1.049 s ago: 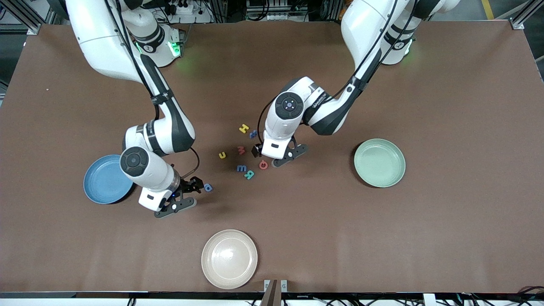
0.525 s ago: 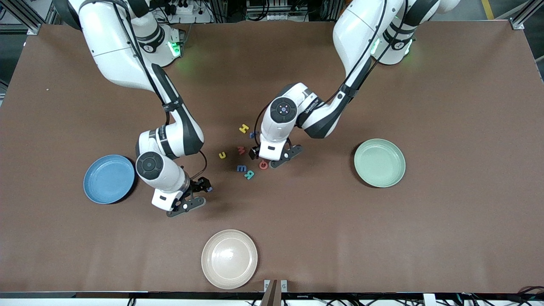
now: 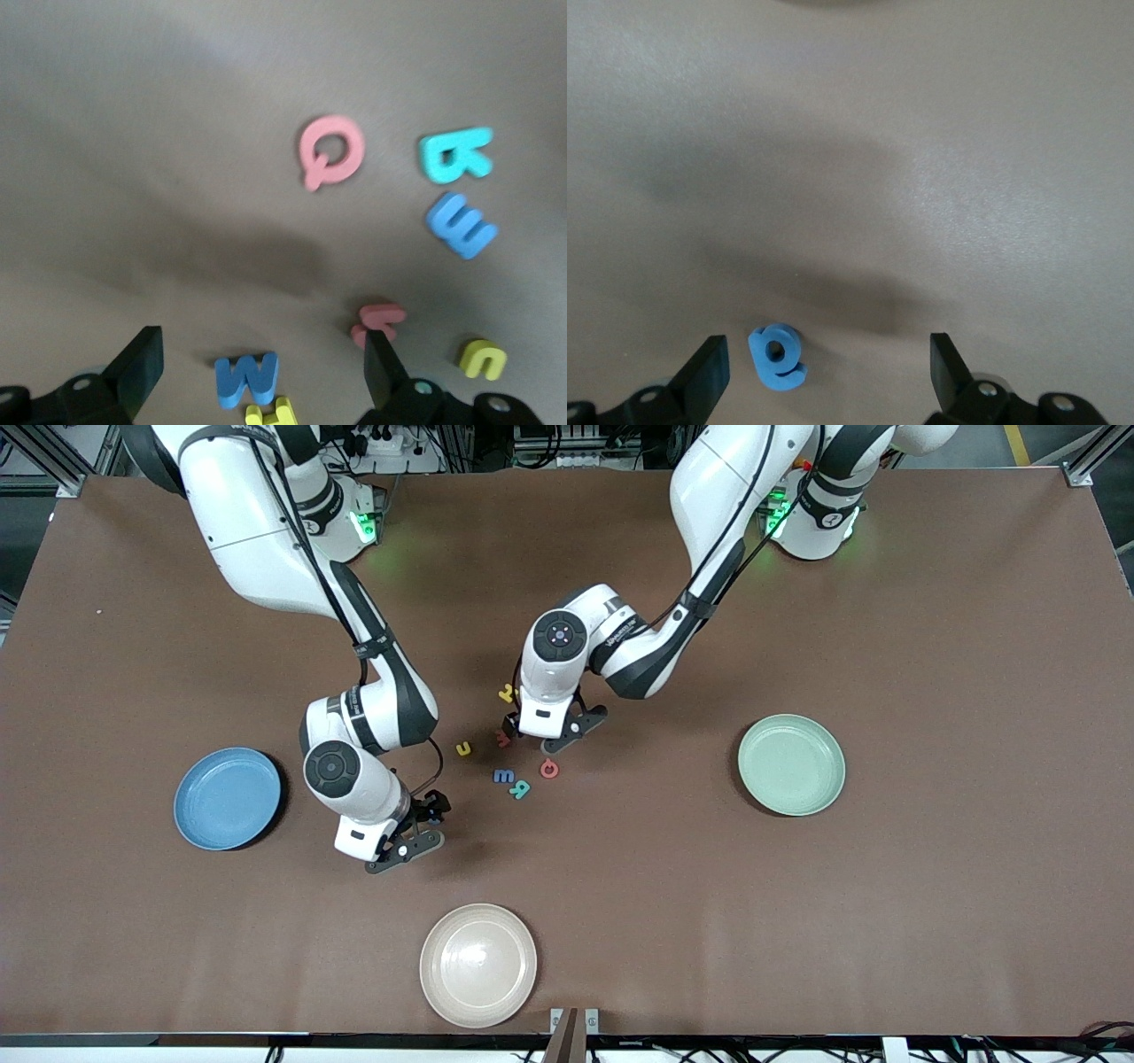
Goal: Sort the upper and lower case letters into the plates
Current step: 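Grasp the blue e with the right gripper while the left gripper grasps the W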
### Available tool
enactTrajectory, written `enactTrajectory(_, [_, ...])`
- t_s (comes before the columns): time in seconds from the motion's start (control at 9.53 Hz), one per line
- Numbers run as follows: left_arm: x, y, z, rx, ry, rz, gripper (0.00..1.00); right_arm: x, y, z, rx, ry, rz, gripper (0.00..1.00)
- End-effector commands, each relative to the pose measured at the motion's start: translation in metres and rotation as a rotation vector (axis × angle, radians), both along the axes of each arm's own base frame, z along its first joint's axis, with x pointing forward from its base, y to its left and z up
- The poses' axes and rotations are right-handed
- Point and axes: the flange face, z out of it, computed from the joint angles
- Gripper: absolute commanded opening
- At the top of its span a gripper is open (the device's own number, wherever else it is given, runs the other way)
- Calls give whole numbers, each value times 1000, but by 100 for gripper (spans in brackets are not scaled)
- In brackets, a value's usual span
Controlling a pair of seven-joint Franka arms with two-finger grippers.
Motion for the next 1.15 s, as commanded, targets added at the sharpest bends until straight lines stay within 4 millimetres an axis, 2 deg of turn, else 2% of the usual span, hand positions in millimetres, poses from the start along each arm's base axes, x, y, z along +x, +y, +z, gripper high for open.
enactTrajectory(0.0, [-4,-5,-14,26,13,118,100,-8,-3,-15,-14,16,0,100])
enactTrajectory(0.31, [-11,-11,-21,22,8,120,100,-14,2,-22,-11,15,2,100])
enactTrajectory(0.52, [-31,-23,-32,37,13,86,100,-17,11,-21,-8,5,15,100])
enactTrajectory(0.73, [-34,-23,-35,46,10,75,100,-18,15,-22,-7,-1,21,100])
enactTrajectory(1.05, [-37,-22,-43,57,15,71,100,-24,11,-30,-8,-3,18,99])
